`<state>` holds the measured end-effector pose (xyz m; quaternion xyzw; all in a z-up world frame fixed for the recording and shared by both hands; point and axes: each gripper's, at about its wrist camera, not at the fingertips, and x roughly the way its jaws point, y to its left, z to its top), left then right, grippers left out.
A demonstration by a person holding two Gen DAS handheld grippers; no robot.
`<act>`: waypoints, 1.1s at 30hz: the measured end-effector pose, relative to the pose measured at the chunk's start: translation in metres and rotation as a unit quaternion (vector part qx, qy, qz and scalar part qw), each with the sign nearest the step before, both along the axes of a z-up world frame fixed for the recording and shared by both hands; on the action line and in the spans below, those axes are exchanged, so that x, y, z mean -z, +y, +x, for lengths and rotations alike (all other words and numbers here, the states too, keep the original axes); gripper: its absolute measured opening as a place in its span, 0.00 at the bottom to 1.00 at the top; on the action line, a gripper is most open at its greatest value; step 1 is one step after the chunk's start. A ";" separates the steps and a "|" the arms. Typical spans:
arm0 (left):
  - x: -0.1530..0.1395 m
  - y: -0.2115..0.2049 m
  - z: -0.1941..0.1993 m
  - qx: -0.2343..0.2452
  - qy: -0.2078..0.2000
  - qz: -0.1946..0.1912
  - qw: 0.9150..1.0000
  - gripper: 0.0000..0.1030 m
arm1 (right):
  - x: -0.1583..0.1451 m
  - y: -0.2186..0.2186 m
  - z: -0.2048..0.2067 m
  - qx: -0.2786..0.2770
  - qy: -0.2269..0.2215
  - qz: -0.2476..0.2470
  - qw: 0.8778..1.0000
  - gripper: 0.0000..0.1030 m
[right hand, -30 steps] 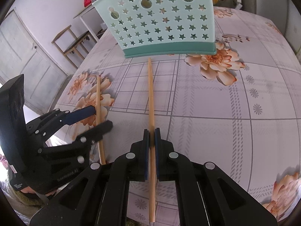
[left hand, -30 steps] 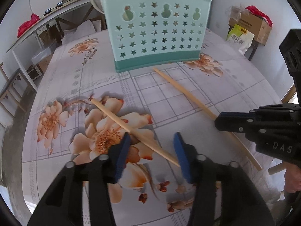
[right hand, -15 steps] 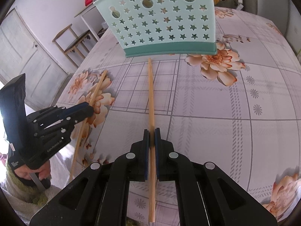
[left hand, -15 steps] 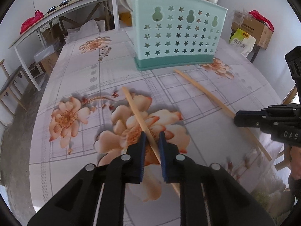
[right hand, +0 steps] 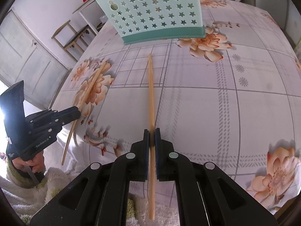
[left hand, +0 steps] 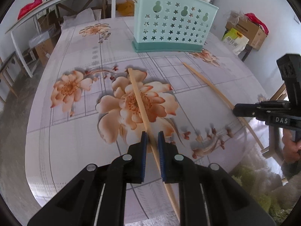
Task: Organize utensils
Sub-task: 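Close the left gripper on a wooden chopstick on the table, then lift the chopstick with the left gripper toward the green holder while the right holds its chopstick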
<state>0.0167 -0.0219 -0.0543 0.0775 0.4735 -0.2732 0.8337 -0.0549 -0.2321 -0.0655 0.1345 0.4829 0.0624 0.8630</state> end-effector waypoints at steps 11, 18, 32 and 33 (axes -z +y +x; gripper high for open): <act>0.002 0.001 0.044 -0.034 0.026 -0.047 0.998 0.13 | -0.004 0.005 0.029 -0.005 -0.020 -0.011 1.000 0.17; 0.002 -0.017 0.064 -0.043 0.001 -0.032 0.999 0.13 | -0.004 0.012 0.057 0.003 -0.041 -0.031 0.999 0.11; 0.002 -0.013 0.035 -0.065 0.040 -0.054 0.996 0.07 | 0.001 0.020 0.036 0.004 -0.028 -0.017 0.999 0.04; 0.002 -0.014 0.035 -0.064 0.039 -0.051 0.996 0.07 | 0.001 0.021 0.034 0.004 -0.028 -0.016 0.999 0.04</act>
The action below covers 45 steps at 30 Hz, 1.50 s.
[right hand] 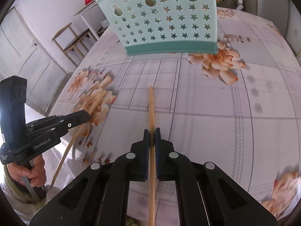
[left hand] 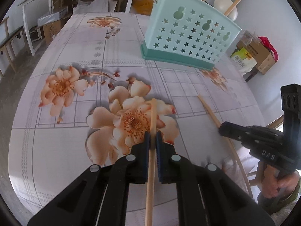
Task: Organize utensils
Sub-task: 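Lift the chopstick with the left gripper toward the green holder while the right holds its chopstick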
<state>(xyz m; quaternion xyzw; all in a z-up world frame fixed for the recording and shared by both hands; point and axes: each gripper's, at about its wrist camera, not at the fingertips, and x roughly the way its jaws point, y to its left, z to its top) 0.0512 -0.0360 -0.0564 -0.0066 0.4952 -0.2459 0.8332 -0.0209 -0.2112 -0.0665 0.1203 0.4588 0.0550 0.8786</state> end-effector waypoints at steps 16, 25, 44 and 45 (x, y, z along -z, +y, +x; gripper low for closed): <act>-0.003 -0.018 0.017 0.028 -0.014 0.035 0.999 0.07 | -0.002 0.003 0.006 -0.014 0.011 0.000 1.000 0.04; -0.003 -0.025 0.025 0.039 -0.010 0.032 0.999 0.13 | -0.003 0.007 0.011 -0.029 0.013 -0.009 0.999 0.05; -0.003 -0.036 0.024 0.041 -0.035 0.045 0.998 0.14 | -0.004 0.015 0.017 -0.068 0.021 -0.028 0.997 0.16; -0.003 -0.036 0.024 0.040 -0.036 0.045 0.998 0.14 | -0.004 0.017 0.017 -0.069 0.018 -0.035 0.997 0.16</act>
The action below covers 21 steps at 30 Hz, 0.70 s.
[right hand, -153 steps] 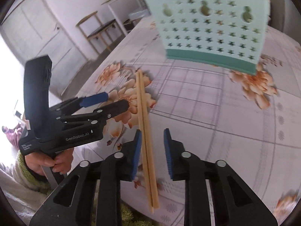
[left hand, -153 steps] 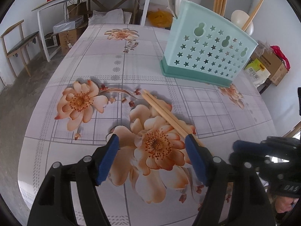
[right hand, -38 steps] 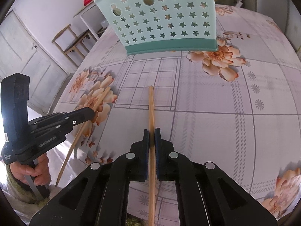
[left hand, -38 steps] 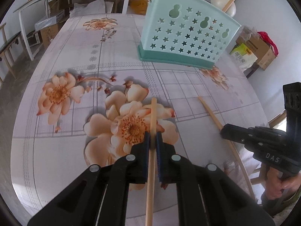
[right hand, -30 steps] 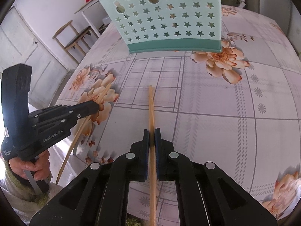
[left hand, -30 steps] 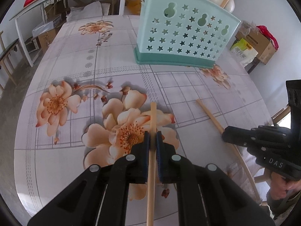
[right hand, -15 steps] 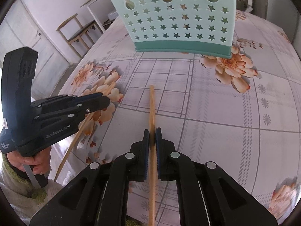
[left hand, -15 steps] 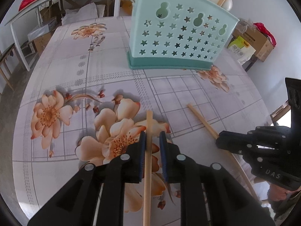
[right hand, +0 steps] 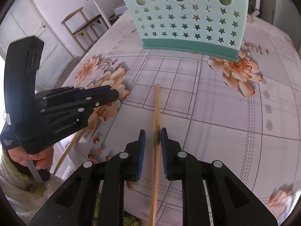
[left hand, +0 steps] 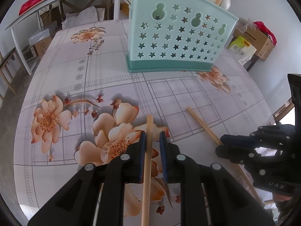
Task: Organize utensils
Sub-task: 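Lift the chopstick with the left gripper toward the green holder while the right holds its chopstick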
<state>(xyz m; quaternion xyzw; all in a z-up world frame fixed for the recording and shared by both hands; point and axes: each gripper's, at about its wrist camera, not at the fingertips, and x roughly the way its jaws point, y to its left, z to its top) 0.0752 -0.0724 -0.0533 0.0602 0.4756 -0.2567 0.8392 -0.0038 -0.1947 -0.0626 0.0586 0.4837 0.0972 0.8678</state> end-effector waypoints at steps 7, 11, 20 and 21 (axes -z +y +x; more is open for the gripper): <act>0.000 0.001 0.002 -0.007 -0.006 0.004 1.000 0.06 | 0.002 0.018 -0.005 -0.003 -0.024 -0.082 0.996 0.10; 0.000 0.005 0.004 -0.013 -0.005 -0.003 1.000 0.06 | 0.002 0.012 -0.002 0.015 -0.021 -0.073 0.997 0.04; -0.030 0.029 0.005 -0.034 -0.025 -0.059 0.997 0.06 | -0.002 -0.007 -0.007 0.051 -0.023 -0.022 0.998 0.04; -0.037 0.032 0.004 -0.036 -0.031 -0.069 0.996 0.06 | -0.002 -0.008 -0.007 0.054 -0.023 -0.017 0.998 0.04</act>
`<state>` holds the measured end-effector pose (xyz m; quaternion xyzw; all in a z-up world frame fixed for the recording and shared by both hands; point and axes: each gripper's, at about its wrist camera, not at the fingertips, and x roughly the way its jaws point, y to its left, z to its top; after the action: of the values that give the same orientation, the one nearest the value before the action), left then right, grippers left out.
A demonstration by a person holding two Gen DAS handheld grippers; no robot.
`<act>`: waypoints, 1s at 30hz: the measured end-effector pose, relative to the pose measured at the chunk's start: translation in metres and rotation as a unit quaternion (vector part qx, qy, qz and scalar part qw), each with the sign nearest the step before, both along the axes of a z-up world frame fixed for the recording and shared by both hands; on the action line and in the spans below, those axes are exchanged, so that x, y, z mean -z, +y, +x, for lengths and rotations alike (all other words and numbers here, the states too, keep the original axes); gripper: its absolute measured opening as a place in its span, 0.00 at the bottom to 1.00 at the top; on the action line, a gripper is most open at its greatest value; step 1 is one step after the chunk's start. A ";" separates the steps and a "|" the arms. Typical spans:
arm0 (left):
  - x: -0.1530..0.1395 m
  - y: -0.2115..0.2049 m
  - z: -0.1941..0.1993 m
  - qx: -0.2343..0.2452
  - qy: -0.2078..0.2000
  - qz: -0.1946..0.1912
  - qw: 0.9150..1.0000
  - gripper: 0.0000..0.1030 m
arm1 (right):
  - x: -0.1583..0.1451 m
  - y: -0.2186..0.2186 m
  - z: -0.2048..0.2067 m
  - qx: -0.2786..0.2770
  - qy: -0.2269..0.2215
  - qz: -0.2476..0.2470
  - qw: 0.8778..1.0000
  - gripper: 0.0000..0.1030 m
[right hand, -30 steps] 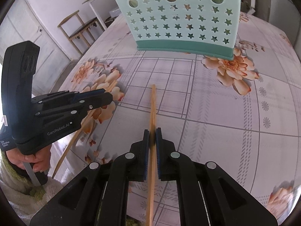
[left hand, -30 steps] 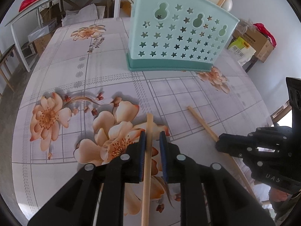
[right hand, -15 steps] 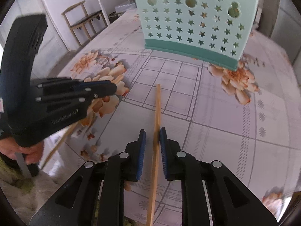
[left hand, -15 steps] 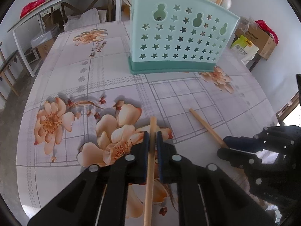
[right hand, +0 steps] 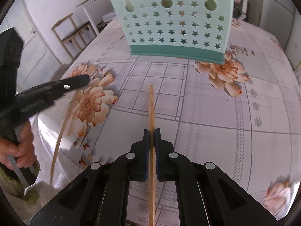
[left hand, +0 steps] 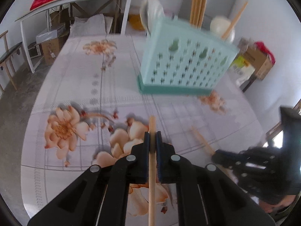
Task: Organize utensils
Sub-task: 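Lift the chopstick with the left gripper toward the green holder while the right holds its chopstick, then lower the chopstick into the green holder and open the left gripper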
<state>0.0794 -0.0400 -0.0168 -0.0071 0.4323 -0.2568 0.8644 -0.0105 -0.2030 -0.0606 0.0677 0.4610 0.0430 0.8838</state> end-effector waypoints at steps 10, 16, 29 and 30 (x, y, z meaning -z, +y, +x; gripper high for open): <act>-0.068 0.011 -0.021 0.027 -0.085 -0.069 0.994 0.06 | -0.001 -0.016 -0.001 0.022 0.001 0.035 0.999 0.04; -0.094 0.016 -0.026 0.027 -0.110 -0.094 0.989 0.06 | 0.000 -0.019 -0.003 0.025 -0.001 0.046 0.999 0.04; -0.150 0.016 -0.029 0.039 -0.168 -0.147 0.974 0.06 | 0.000 -0.023 -0.006 0.022 -0.002 0.059 0.998 0.04; -0.155 0.014 -0.029 0.042 -0.174 -0.150 0.972 0.06 | 0.000 -0.022 -0.006 0.022 -0.002 0.060 0.998 0.04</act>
<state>0.0504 -0.0259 0.1383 -0.0738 0.2313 -0.3522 0.9039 -0.0163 -0.2255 -0.0610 0.1305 0.4541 0.0508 0.8799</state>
